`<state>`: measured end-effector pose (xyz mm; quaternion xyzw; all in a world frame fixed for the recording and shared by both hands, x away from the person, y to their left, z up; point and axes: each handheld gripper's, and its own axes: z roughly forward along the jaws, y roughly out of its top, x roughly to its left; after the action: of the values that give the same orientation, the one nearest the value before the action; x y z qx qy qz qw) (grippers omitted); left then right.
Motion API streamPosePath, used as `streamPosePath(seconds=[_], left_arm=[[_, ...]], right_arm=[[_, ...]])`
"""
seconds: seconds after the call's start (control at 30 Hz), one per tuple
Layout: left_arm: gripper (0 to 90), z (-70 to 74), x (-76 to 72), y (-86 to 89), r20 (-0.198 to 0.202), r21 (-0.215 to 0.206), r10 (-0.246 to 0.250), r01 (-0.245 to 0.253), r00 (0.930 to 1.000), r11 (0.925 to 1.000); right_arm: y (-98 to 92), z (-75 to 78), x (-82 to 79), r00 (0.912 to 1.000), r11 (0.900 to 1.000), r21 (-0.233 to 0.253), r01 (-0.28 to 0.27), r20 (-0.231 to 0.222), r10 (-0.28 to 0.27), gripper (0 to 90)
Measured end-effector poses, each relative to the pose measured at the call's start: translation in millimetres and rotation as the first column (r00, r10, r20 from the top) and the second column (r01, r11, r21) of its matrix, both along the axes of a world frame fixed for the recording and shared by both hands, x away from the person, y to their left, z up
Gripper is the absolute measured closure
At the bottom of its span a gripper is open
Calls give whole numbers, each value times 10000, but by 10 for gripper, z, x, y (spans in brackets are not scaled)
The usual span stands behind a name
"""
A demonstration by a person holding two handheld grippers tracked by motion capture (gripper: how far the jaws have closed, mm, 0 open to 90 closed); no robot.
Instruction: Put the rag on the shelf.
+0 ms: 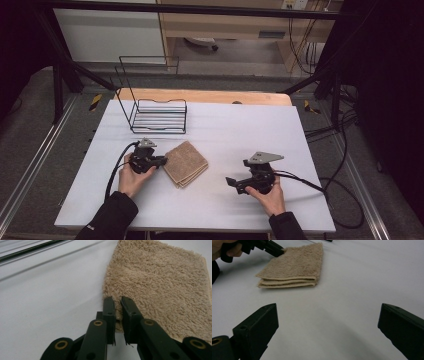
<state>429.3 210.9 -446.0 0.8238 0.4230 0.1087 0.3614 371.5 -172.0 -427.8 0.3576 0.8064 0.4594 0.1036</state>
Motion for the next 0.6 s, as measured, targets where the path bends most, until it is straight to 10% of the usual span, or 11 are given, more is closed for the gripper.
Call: streamPosePath(seconds=[0.6], left_arm=[[815,-5,-4,2,107,76,-143,142,9998,9999]], right_arm=[[1061,-24,6,9898,9875,-690,-1419,3,1423,210]])
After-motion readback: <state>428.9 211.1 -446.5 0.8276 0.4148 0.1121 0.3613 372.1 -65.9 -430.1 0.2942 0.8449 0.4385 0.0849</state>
